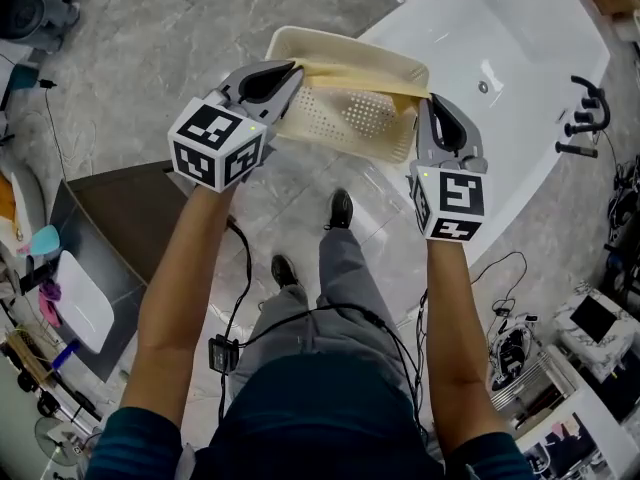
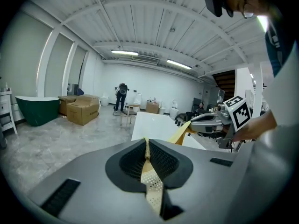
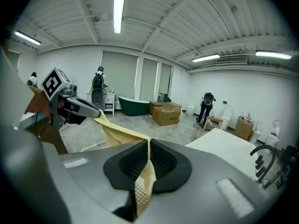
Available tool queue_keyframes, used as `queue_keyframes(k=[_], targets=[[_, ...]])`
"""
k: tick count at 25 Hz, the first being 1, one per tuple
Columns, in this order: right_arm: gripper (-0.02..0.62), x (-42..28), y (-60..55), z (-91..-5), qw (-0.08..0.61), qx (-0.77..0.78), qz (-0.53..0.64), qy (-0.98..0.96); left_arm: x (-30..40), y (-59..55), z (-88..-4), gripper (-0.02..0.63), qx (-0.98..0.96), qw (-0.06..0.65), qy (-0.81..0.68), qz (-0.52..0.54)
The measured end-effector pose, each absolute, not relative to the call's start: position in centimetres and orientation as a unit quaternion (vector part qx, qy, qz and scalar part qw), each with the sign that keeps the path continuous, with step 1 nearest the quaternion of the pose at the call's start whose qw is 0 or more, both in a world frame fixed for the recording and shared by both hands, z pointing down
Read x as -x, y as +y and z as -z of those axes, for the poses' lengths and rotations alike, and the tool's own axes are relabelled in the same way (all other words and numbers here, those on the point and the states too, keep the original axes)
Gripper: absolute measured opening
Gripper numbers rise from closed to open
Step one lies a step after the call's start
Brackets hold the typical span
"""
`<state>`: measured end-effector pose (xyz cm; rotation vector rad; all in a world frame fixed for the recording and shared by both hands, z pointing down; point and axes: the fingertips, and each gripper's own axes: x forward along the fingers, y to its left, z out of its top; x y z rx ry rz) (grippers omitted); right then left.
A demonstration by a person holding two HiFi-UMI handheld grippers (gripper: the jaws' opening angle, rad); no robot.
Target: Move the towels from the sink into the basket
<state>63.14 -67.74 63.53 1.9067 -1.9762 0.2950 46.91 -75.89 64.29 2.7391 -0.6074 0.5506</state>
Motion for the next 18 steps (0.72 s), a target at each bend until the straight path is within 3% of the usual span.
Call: queue_keyframes(k=[18], targets=[[0.025, -65.7, -69.4, -75.2, 0.226, -0.638, -0.178, -0.714, -49.3, -76.8, -75.6, 0.02, -0.92, 0.185, -0.229, -0.259]])
